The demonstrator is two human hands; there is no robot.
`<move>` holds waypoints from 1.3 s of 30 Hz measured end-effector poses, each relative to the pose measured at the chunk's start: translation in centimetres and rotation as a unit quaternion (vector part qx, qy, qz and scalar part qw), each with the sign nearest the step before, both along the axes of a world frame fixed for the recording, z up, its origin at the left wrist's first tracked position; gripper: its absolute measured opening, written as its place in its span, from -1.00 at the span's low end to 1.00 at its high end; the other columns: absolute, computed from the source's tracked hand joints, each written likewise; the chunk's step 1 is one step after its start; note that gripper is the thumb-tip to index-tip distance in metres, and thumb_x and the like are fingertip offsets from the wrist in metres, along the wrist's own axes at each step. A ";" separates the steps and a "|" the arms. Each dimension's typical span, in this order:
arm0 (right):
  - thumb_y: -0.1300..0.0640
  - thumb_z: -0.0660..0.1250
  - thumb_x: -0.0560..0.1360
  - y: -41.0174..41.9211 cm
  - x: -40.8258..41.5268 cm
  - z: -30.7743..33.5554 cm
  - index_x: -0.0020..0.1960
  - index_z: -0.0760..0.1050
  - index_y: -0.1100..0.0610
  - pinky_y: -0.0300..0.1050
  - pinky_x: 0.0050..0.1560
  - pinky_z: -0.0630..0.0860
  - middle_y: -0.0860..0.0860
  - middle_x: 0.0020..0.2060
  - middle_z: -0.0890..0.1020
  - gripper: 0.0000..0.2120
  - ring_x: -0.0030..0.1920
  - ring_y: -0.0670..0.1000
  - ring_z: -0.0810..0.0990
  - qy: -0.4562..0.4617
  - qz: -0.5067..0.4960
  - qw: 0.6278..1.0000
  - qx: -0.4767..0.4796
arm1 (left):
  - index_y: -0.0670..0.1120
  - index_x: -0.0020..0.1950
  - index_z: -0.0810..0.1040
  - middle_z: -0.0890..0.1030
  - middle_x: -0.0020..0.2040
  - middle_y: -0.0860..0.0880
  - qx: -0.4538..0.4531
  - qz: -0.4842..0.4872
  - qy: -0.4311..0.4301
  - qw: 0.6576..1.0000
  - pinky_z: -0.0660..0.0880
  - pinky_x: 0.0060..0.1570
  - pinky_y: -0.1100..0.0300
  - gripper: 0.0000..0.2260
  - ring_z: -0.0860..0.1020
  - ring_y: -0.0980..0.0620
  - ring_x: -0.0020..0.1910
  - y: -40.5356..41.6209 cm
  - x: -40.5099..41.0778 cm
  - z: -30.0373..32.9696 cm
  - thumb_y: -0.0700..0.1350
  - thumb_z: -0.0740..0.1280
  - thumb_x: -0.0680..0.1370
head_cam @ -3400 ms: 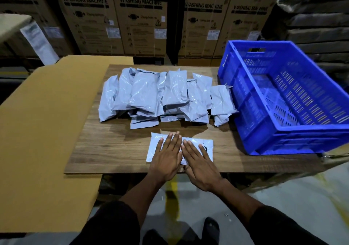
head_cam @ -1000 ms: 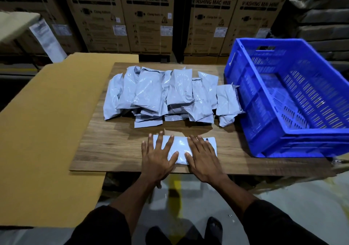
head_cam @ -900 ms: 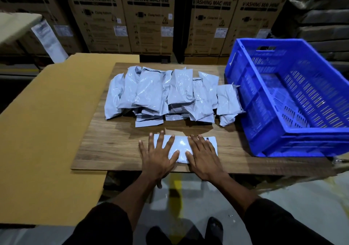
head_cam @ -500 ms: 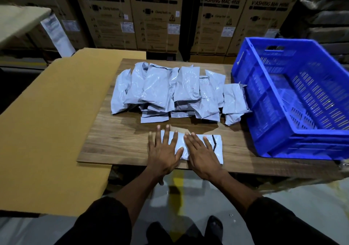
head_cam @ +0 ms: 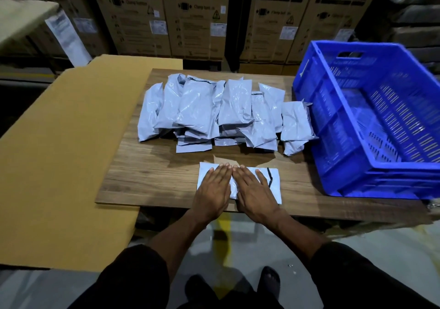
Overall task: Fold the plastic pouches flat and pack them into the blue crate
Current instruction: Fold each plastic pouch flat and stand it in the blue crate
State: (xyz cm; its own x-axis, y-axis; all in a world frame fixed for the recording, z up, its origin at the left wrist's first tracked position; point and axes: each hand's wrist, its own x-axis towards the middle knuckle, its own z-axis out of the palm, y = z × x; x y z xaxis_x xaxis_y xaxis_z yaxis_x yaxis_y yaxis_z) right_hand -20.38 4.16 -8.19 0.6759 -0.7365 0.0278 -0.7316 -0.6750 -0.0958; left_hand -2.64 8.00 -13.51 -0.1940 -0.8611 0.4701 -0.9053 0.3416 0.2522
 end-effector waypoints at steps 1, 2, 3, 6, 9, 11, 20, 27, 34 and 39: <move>0.05 0.06 0.47 0.0 -0.1 -0.1 0.49 0.36 0.21 0.16 0.43 0.13 0.11 0.47 0.43 -0.38 0.50 0.09 0.35 0.002 0.003 1.000 0.000 | -0.32 0.47 0.43 0.45 0.48 -0.24 -0.010 0.001 -0.002 1.000 0.30 0.49 -0.14 -0.59 0.39 -0.18 0.50 0.1 0.0 -0.1 -0.18 0.04 0.71; 0.05 0.06 0.48 0.0 -0.2 -0.3 0.52 0.32 0.20 0.17 0.44 0.11 0.10 0.49 0.39 -0.38 0.52 0.09 0.31 0.004 0.005 1.000 0.000 | -0.33 0.47 0.43 0.44 0.48 -0.25 -0.018 0.002 -0.007 1.000 0.32 0.48 -0.16 -0.60 0.38 -0.19 0.51 0.2 0.0 0.0 -0.19 0.05 0.70; 0.05 0.05 0.50 0.1 -0.3 -0.5 0.54 0.28 0.19 0.18 0.45 0.10 0.09 0.53 0.34 -0.37 0.55 0.08 0.26 0.007 0.005 1.000 0.002 | -0.33 0.48 0.42 0.43 0.49 -0.25 -0.020 0.004 -0.013 1.000 0.33 0.46 -0.17 -0.60 0.37 -0.20 0.52 0.3 -0.1 0.0 -0.19 0.06 0.70; 0.05 0.01 0.54 0.2 -0.6 -0.9 0.61 0.12 0.16 0.19 0.51 0.04 0.06 0.60 0.15 -0.36 0.61 0.04 0.05 0.008 0.005 1.000 0.008 | -0.33 0.51 0.37 0.37 0.53 -0.26 -0.009 0.022 -0.017 1.000 0.33 0.46 -0.19 -0.59 0.31 -0.21 0.55 0.6 -0.4 0.2 -0.17 0.07 0.72; 0.04 0.00 0.56 0.3 -0.9 -0.9 0.62 0.08 0.15 0.18 0.54 -0.03 0.05 0.62 0.07 -0.36 0.61 0.03 -0.03 -0.005 0.004 1.000 0.009 | -0.30 0.55 0.31 0.32 0.56 -0.25 0.011 0.054 -0.014 0.998 0.34 0.44 -0.19 -0.55 0.26 -0.20 0.58 1.1 -0.6 0.4 -0.10 0.10 0.72; 0.04 -0.01 0.59 0.3 -0.9 -0.8 0.62 0.09 0.15 0.17 0.54 -0.04 0.04 0.62 0.06 -0.39 0.61 0.03 -0.03 -0.016 0.003 1.000 0.009 | -0.28 0.57 0.30 0.30 0.57 -0.25 0.031 0.080 -0.022 0.996 0.31 0.46 -0.19 -0.51 0.24 -0.21 0.58 1.3 -0.5 0.7 -0.02 0.10 0.71; -0.06 -0.05 0.67 0.1 -1.4 -0.7 0.62 0.09 0.07 0.16 0.56 0.01 -0.02 0.62 0.08 -0.46 0.61 0.02 -0.03 -0.015 -0.009 0.999 0.032 | -0.15 0.55 0.39 0.36 0.55 -0.22 0.074 0.104 -0.054 0.990 0.37 0.33 -0.29 -0.50 0.27 -0.41 0.52 1.7 0.3 1.4 0.10 0.15 0.69; -0.41 -0.14 0.58 -0.9 -5.4 -0.9 0.62 0.06 0.01 0.17 0.55 -0.02 0.00 0.61 0.09 -0.24 0.60 0.13 0.00 0.014 -0.074 0.996 0.039 | -0.07 0.60 0.31 0.31 0.59 -0.17 0.114 0.105 -0.054 0.986 0.32 0.38 -0.30 -0.46 0.23 -0.42 0.53 1.9 0.4 1.9 0.18 0.06 0.70; -0.48 -0.04 0.52 -0.9 -5.6 0.9 0.64 -0.05 0.05 0.33 0.53 -0.12 0.04 0.63 -0.09 -0.12 0.61 0.17 -0.19 0.064 -0.018 0.998 0.021 | 0.01 0.63 0.25 0.26 0.62 -0.10 0.161 0.108 -0.056 0.980 0.23 0.42 -0.29 -0.44 0.20 -0.37 0.56 2.0 0.8 2.3 0.22 -0.03 0.69; -0.22 0.05 0.64 -0.5 -4.7 1.1 0.58 0.19 0.12 0.25 0.50 0.16 0.08 0.60 0.16 -0.37 0.59 0.16 0.10 0.092 0.095 0.991 -0.029 | 0.02 0.64 0.22 0.23 0.63 -0.08 0.198 0.101 -0.056 0.973 0.27 0.40 -0.34 -0.43 0.18 -0.36 0.57 1.8 1.0 2.5 0.22 -0.02 0.67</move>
